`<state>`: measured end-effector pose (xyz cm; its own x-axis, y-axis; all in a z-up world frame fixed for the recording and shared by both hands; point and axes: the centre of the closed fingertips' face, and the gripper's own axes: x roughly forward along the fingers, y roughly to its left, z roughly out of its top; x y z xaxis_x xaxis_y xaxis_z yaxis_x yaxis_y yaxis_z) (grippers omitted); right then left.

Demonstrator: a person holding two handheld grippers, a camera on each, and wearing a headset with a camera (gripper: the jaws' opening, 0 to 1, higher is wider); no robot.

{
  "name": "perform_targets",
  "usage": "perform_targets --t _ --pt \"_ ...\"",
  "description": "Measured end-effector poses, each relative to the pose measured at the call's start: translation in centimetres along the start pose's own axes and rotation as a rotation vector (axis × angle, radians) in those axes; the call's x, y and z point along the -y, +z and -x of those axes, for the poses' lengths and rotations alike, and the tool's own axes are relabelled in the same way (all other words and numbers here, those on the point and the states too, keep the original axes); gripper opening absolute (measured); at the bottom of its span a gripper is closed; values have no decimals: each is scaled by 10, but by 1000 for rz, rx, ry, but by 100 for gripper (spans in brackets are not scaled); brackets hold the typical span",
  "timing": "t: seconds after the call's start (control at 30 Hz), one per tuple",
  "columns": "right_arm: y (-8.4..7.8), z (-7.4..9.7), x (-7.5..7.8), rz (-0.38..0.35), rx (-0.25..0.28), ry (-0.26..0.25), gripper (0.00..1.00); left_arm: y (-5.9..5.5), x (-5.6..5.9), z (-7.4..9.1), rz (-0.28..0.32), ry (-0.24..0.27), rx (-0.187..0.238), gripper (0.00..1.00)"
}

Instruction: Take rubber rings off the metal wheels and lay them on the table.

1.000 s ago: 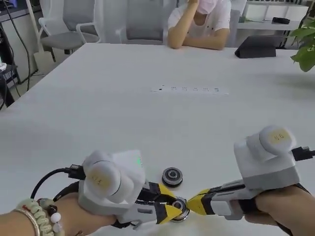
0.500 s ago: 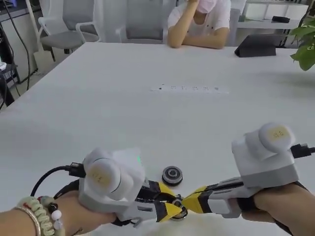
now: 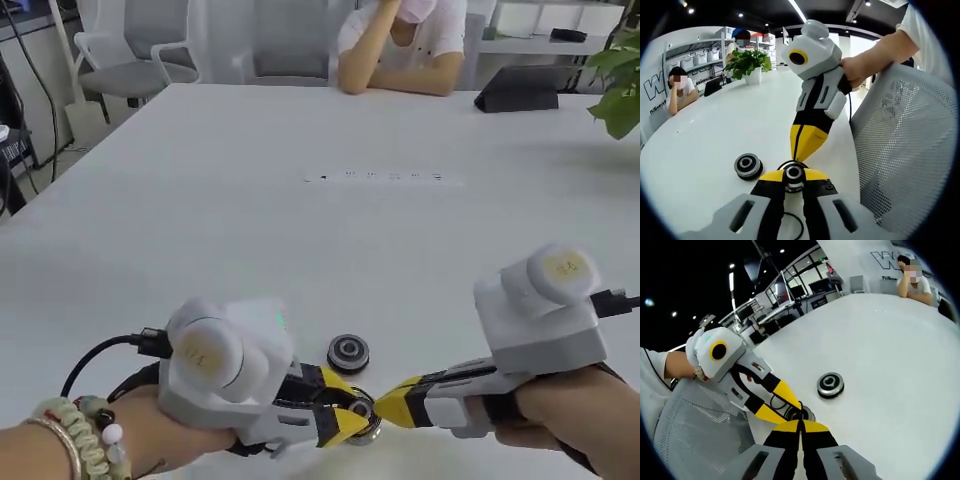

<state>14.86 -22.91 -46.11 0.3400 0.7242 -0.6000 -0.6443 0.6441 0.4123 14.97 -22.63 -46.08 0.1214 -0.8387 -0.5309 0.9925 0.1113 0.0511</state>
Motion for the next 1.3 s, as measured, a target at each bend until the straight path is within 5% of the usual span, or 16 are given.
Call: perform_targets --t 0.37,0.47,0.57,0.8,0.97,1.3 --pt "3 2 0 12 11 -1 0 2 1 3 -38 -19 -44 8" --pt "4 3 0 9 16 -2 0 10 0 8 -55 -19 -26 9" --pt "6 6 2 19 23 -12 0 23 -1 13 10 -40 17 19" --pt "16 15 6 -2 67 -22 0 32 -9 44 -31 -40 11 32" --pt "24 20 5 7 93 -38 0 26 -11 66 -25 -39 -29 46" --pt "50 24 -15 49 154 -30 0 18 -15 111 8 34 -18 52"
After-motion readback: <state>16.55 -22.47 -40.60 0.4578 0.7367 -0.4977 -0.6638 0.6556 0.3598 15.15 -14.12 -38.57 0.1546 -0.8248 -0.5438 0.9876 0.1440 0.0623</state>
